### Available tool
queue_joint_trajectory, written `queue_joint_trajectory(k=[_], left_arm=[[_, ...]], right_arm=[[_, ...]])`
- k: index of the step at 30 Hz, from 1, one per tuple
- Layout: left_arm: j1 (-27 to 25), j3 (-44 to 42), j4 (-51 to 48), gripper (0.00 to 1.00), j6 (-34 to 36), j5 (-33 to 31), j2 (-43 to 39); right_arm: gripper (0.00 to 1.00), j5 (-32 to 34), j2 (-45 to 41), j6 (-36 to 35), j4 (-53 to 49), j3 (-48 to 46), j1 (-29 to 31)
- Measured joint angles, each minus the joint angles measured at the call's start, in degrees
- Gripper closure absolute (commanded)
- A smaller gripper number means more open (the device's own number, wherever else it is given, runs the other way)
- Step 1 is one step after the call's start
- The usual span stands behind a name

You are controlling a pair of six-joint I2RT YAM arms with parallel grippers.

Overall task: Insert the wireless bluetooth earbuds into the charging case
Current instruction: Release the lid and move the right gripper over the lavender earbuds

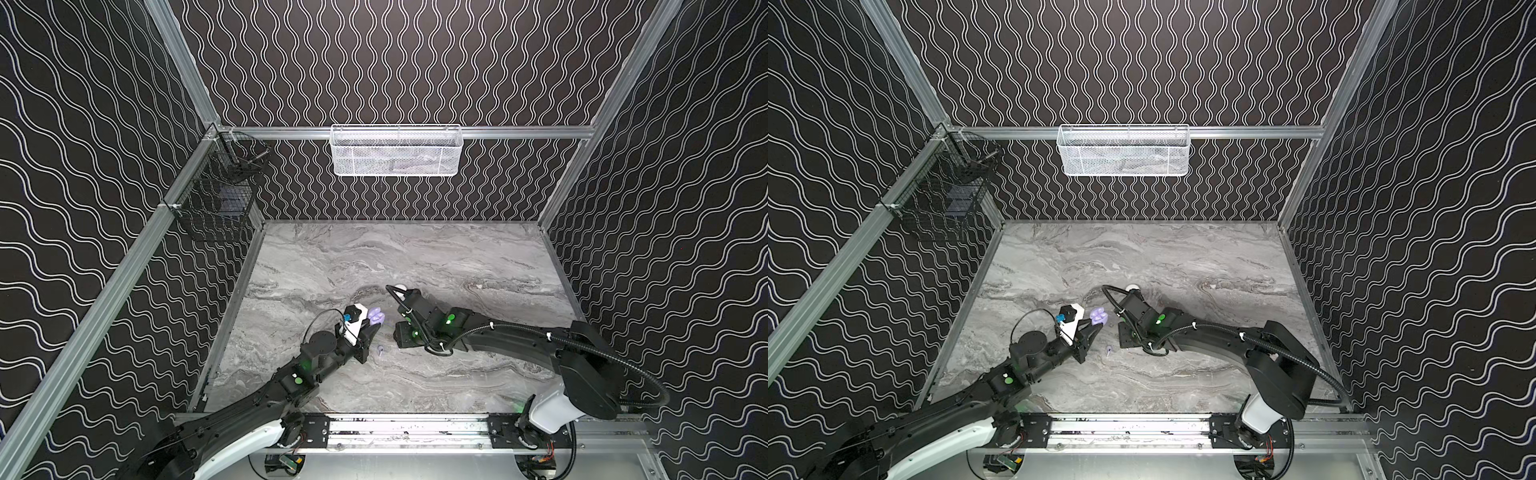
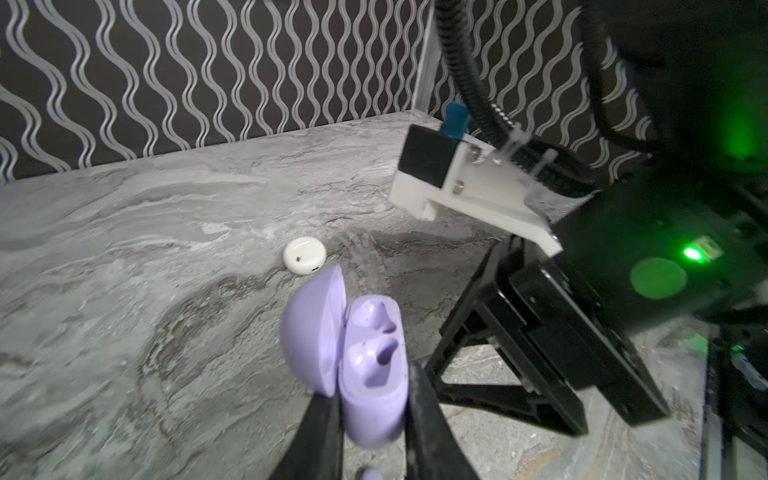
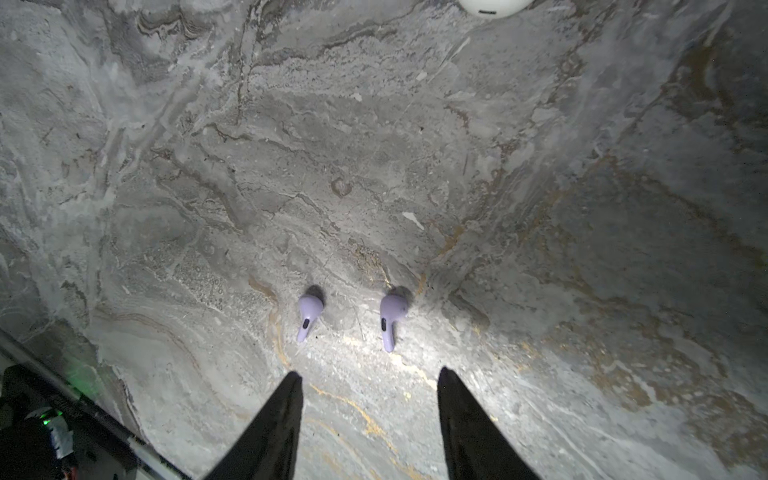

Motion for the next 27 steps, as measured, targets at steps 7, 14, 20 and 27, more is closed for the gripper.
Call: queue_joint_trajectory(k=[7, 14, 20, 27], left_arm=[[0.42, -0.44, -2.01, 1.00, -0.61, -2.05, -2.25], [0.42, -0.70, -2.21, 1.00, -1.31, -2.03, -2.78], [0.44, -0.70, -3.32, 1.00, -1.36, -2.97, -3.37], [0.46, -1.01, -3.85, 1.00, -1.57, -4.59, -4.68]], right_arm=[[0.48, -0.04, 4.76, 0.44, -0.76, 2.27, 0.09], [0.50, 0.68, 8.90, 0.63, -2.91, 5.01, 0.13], [0.55, 1.14, 11.52, 0.59, -4.07, 7.19, 0.20], [0.60, 1.90, 14.03, -0.22, -5.90, 8.81, 0.24]])
